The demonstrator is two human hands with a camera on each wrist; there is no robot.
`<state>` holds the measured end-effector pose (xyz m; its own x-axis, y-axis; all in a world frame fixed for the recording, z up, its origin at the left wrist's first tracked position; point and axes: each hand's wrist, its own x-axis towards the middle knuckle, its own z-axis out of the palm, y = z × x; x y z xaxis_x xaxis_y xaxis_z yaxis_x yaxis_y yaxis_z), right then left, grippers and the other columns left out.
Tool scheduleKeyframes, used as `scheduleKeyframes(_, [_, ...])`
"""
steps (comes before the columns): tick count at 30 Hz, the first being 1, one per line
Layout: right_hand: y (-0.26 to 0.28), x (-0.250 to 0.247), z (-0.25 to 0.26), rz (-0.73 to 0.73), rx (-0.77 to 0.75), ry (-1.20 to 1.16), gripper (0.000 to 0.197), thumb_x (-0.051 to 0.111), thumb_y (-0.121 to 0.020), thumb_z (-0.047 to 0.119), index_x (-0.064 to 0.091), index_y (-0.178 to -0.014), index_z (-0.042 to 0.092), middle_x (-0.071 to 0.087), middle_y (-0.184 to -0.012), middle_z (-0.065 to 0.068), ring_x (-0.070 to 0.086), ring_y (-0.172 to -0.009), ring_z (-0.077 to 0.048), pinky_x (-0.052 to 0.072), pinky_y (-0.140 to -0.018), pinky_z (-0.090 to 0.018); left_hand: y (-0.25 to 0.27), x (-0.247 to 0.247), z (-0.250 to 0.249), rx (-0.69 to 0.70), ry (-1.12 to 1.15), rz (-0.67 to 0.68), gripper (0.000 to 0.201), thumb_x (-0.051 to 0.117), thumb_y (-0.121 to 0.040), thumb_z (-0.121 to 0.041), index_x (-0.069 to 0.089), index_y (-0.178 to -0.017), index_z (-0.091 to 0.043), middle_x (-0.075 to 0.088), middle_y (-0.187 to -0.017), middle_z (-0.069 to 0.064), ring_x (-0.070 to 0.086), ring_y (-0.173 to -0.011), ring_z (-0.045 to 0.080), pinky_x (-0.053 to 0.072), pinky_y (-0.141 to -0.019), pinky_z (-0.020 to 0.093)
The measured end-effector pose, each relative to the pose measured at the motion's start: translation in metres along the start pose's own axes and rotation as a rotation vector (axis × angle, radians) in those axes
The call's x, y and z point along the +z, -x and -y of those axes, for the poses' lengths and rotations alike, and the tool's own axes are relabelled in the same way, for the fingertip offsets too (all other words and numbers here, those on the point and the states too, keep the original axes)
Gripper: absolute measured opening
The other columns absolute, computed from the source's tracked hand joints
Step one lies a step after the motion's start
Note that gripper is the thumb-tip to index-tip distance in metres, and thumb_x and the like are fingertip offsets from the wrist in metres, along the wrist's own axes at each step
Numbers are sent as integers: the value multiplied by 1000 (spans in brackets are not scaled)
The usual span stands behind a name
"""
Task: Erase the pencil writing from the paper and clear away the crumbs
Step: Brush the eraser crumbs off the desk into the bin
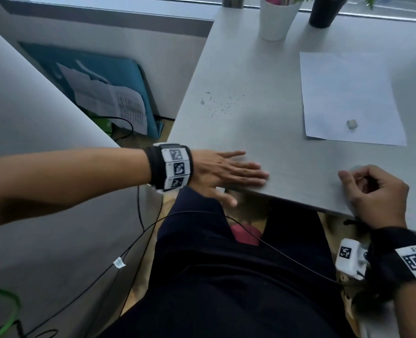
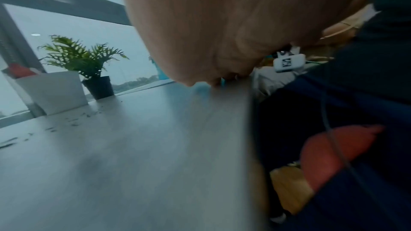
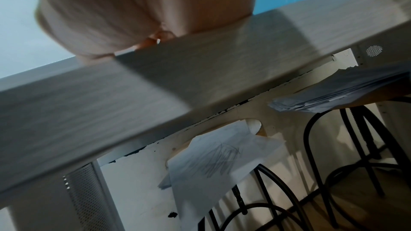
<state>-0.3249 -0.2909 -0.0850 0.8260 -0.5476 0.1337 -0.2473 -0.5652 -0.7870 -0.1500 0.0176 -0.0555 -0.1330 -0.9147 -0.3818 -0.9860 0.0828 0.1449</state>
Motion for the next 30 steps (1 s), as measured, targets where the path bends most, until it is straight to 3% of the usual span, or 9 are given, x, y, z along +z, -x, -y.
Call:
scheduleKeyframes(4, [1, -1, 0, -2, -4, 5, 25, 73, -85, 26, 63, -72, 8, 57, -65, -20, 49, -57, -28, 37, -53, -14, -5, -9, 54, -169, 39, -36, 78, 11, -94, -67, -7, -157, -24, -12, -163, -5, -10, -150, 15, -9, -120, 48])
scheduleKeyframes(7, [0, 0, 0, -8, -2, -2, 25, 74, -84, 25, 62, -70, 8, 57, -64, -19, 47, -55, -23, 36, -53, -14, 10, -14, 95, -388, 50, -28, 81, 9, -93, -70, -10, -156, -24, -13, -163, -6, -12, -150, 13, -9, -120, 49])
scheduleKeyframes(10, [0, 0, -1, -8, 1, -14, 25, 74, -84, 25, 61, -70, 8, 56, -63, -19, 47, -55, -24, 37, -54, -18, 12, -24, 112, -594, 29, -22, 91, 4, -87, -74, -9, -156, -16, -11, -164, 2, -10, -151, 16, -7, -121, 48])
scheduleKeyframes(12, [0, 0, -1, -7, 0, -17, 25, 74, -84, 25, 62, -70, 9, 56, -63, -19, 47, -55, -24, 37, -53, -17, -1, -35, 102, -612, 27, -79, 98, 2, -84, -78, -8, -156, -12, -10, -164, 5, -10, -150, 17, -8, -121, 48])
scheduleKeyframes(14, [0, 0, -2, -9, 5, -14, 25, 74, -84, 25, 62, -70, 9, 56, -63, -18, 46, -55, -23, 37, -53, -17, -28, -40, 79, -503, 18, -117, 95, 8, -87, -77, -5, -157, -14, -9, -164, 4, -9, -151, 17, -12, -120, 46])
scheduleKeyframes(16, [0, 0, -3, -10, 7, -16, 25, 74, -84, 26, 61, -69, 9, 56, -62, -18, 46, -54, -21, 36, -52, -16, -59, -40, 52, -357, 18, -74, 90, 14, -91, -74, -5, -157, -17, -10, -164, 1, -10, -150, 16, -16, -119, 44])
scheduleKeyframes(19, [-1, 0, -4, -10, 7, -6, 26, 74, -84, 27, 61, -69, 10, 56, -62, -15, 47, -55, -22, 37, -54, -18, -82, -35, 41, -332, 89, -17, 84, 20, -95, -70, -6, -157, -19, -11, -164, -2, -10, -150, 14, -14, -119, 46])
scheduleKeyframes(24, [0, 0, -5, -19, 0, 1, 25, 74, -83, 25, 60, -68, 10, 55, -61, -15, 48, -56, -26, 37, -54, -19, -54, -23, 79, -577, 150, -99, 87, 23, -94, -69, -9, -156, -17, -14, -163, 2, -9, -151, 17, -9, -120, 47])
scheduleKeyframes(30, [-2, 0, -6, -20, -17, 4, 24, 75, -83, 24, 60, -67, 13, 56, -60, -12, 51, -63, -28, 37, -54, -15, -39, -28, 115, -943, 262, -74, 100, 21, -88, -78, -11, -155, -11, -17, -163, 5, -13, -150, 18, -11, -120, 44])
